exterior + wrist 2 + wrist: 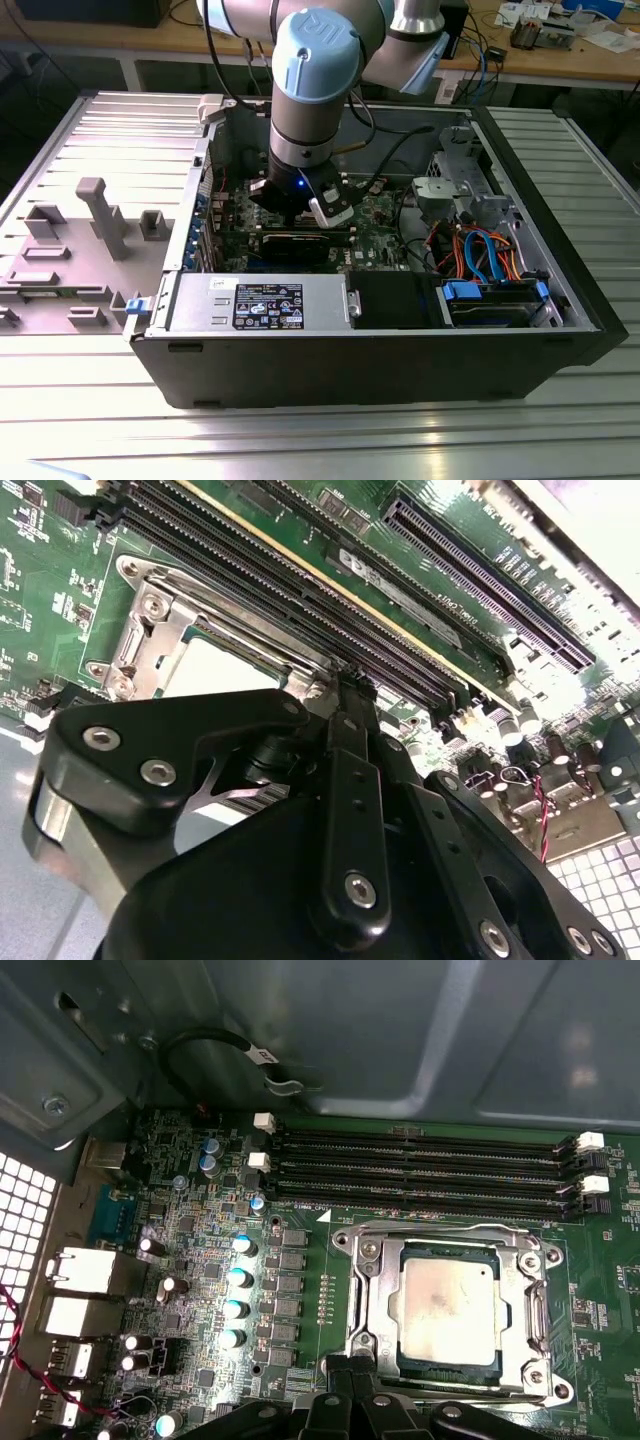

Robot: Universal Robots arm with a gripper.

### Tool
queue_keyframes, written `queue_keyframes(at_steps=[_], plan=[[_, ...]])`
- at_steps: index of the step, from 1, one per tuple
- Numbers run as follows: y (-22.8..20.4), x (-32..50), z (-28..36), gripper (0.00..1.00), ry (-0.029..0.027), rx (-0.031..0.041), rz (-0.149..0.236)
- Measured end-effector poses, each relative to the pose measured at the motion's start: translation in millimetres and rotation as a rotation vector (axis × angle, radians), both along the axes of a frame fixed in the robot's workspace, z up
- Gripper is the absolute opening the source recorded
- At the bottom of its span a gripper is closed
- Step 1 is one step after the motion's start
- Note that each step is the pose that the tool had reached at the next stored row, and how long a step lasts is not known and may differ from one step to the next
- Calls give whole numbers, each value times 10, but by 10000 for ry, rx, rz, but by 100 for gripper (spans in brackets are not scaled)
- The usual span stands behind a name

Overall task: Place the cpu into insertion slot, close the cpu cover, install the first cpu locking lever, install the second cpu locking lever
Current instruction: 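Install the second cpu locking lever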

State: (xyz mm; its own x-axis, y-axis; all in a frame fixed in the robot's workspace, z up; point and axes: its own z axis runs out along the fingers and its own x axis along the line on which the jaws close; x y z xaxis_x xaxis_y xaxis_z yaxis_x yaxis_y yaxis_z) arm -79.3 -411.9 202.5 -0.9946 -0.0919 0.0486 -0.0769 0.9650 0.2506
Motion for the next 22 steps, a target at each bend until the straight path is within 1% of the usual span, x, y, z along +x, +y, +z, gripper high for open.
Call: queue_keyframes(at_steps=[2,4,5,7,9,10,12,16,18,19,20,22], plan=[[0,0,0,11,0,0,0],[-1,-9,0,11,-4,26,0],[0,-27,0,11,-16,35,1],[0,-33,0,11,-25,53,1],[-1,-33,-2,11,-25,124,0],[-1,-33,-4,11,-29,184,0],[0,-33,-7,11,-37,218,0],[-2,-70,-31,11,-112,313,1],[-7,-78,-49,11,-135,365,2],[-40,-79,-41,11,-136,361,0],[-48,-80,-3,11,-136,362,0],[-48,-79,27,11,-136,363,0]])
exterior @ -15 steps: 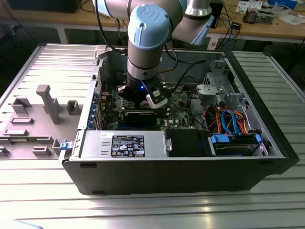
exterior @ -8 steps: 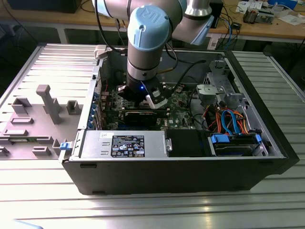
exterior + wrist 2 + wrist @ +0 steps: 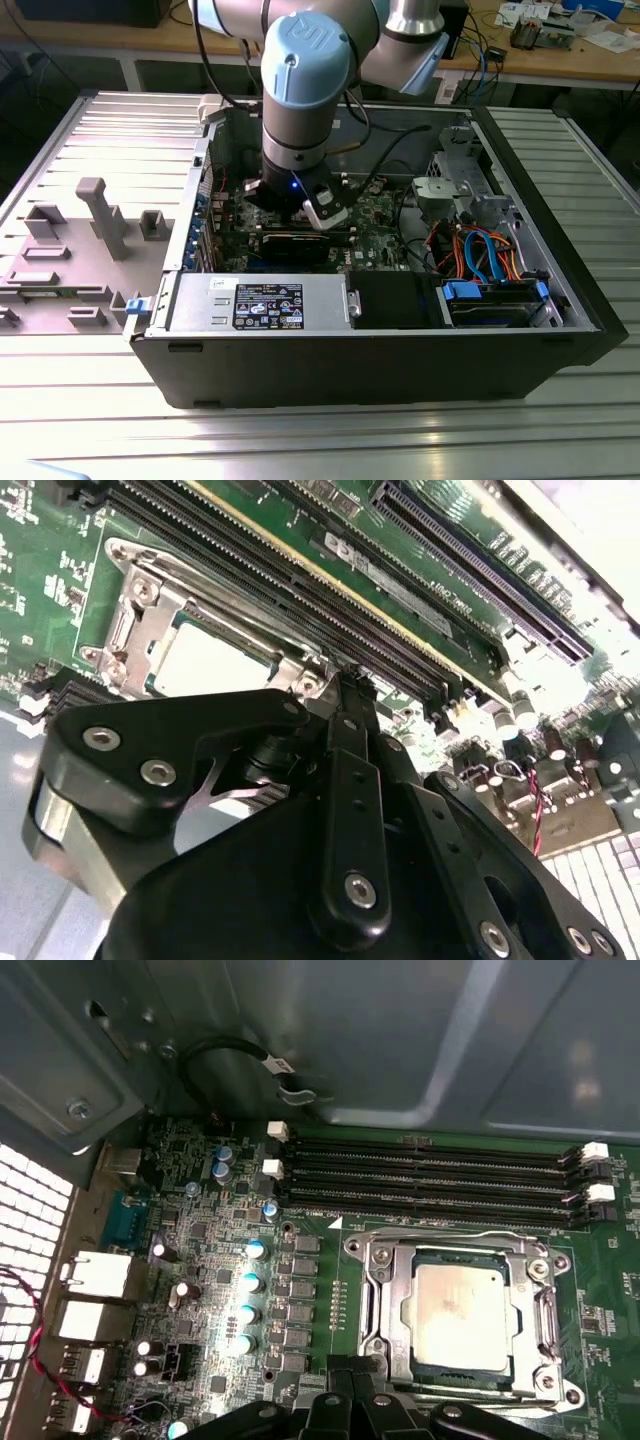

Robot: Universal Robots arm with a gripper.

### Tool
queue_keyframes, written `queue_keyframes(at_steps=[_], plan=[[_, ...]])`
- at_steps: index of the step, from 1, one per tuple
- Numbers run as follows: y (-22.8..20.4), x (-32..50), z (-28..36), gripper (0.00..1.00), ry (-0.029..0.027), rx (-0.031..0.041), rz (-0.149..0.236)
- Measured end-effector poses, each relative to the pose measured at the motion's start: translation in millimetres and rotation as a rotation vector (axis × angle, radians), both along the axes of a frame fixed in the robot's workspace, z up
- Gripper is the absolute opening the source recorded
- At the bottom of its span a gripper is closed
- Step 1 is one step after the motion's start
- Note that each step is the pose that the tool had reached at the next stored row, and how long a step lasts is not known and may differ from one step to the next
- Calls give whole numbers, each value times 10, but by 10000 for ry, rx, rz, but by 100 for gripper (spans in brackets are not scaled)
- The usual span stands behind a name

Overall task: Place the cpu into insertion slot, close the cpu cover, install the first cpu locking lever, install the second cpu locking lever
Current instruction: 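Install the second cpu locking lever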

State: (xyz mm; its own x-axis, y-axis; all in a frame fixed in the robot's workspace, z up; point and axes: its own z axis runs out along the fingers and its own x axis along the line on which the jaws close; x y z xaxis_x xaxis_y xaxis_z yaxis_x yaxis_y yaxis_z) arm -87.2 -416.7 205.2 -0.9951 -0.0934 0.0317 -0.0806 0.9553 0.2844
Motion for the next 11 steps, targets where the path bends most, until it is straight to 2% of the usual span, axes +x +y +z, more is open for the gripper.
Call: queue_keyframes(at_steps=[3,11], plan=[[0,0,54,11,0,1,0],[0,0,86,11,0,0,1]])
